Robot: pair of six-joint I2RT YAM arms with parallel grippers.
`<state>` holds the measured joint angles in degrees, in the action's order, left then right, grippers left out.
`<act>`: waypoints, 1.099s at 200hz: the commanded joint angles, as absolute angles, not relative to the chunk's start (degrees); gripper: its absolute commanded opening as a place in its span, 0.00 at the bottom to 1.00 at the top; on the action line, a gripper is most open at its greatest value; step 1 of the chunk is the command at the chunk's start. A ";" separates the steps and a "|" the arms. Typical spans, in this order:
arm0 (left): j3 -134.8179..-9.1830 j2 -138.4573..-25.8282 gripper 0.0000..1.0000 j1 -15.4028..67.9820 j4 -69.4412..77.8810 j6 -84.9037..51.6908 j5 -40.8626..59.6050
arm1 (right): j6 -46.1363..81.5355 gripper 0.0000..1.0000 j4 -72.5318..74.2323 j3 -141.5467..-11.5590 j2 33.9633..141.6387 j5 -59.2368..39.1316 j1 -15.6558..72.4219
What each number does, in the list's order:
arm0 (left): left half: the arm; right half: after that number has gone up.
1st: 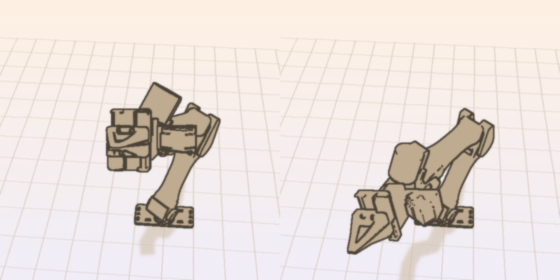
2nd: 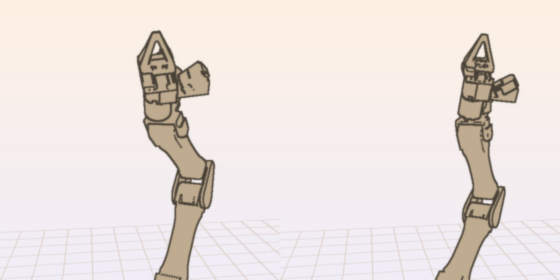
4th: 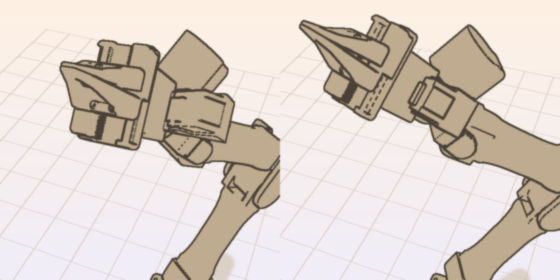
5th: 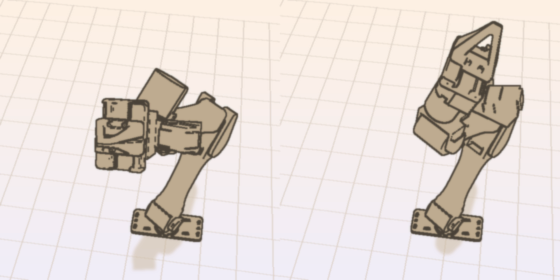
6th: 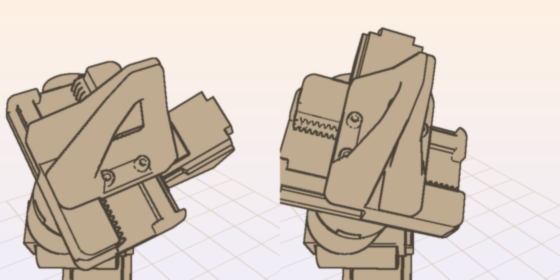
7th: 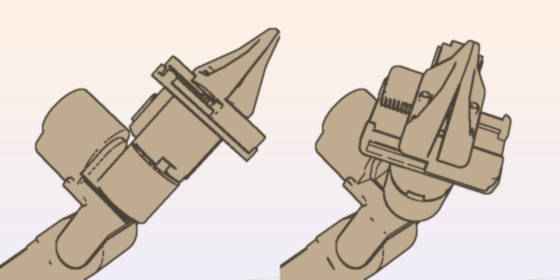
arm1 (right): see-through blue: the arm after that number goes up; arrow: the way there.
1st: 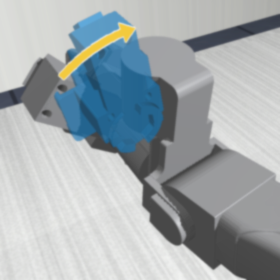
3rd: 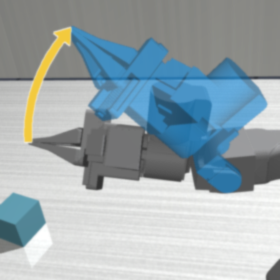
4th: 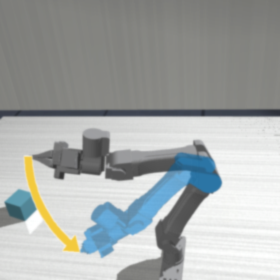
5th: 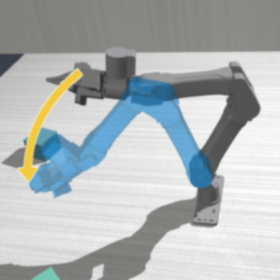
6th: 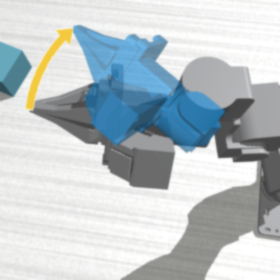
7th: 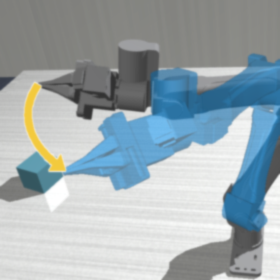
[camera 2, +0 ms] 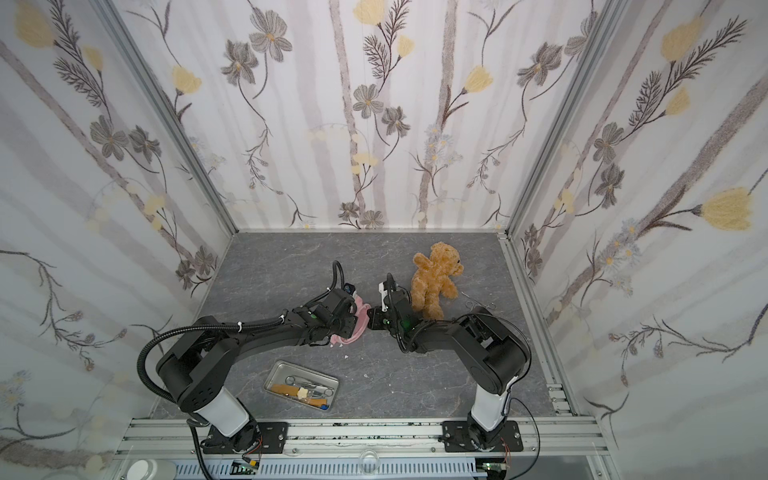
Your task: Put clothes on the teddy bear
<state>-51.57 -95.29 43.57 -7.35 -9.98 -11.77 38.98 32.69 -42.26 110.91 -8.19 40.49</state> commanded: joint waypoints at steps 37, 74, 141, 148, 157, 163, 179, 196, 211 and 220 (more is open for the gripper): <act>-53.25 -94.08 0.49 44.21 -8.62 -8.66 -14.75 | 38.80 0.00 32.76 -42.71 111.84 -8.78 40.14; -53.28 -94.22 0.36 44.20 -8.79 -8.27 -13.83 | 38.63 0.00 32.96 -42.72 111.97 -8.80 39.93; -53.61 -95.51 0.21 44.24 -9.49 -8.61 -12.01 | 38.51 0.00 32.90 -42.71 111.89 -8.78 39.72; -53.62 -95.41 0.18 44.16 -9.49 -8.70 -11.73 | 38.52 0.00 32.97 -42.63 111.91 -8.71 39.59; -53.70 -95.29 0.15 44.19 -9.49 -8.80 -11.14 | 38.54 0.00 32.98 -42.63 111.99 -8.70 39.56; -53.77 -95.24 0.12 44.25 -9.49 -8.88 -10.83 | 38.54 0.00 33.05 -42.70 112.04 -8.70 39.63; -53.88 -95.16 0.07 44.19 -9.47 -9.24 -10.17 | 38.54 0.01 33.08 -42.54 112.11 -8.57 39.46; -53.75 -95.17 0.00 44.12 -9.40 -9.82 -9.80 | 38.44 0.09 33.10 -42.25 111.54 -8.61 39.09; -53.88 -95.25 0.00 43.65 -9.32 -10.60 -10.23 | 38.10 0.26 32.65 -41.38 109.49 -8.67 38.40; -54.01 -95.49 0.00 43.27 -9.24 -11.10 -10.24 | 37.43 0.38 31.92 -40.55 107.31 -8.95 37.91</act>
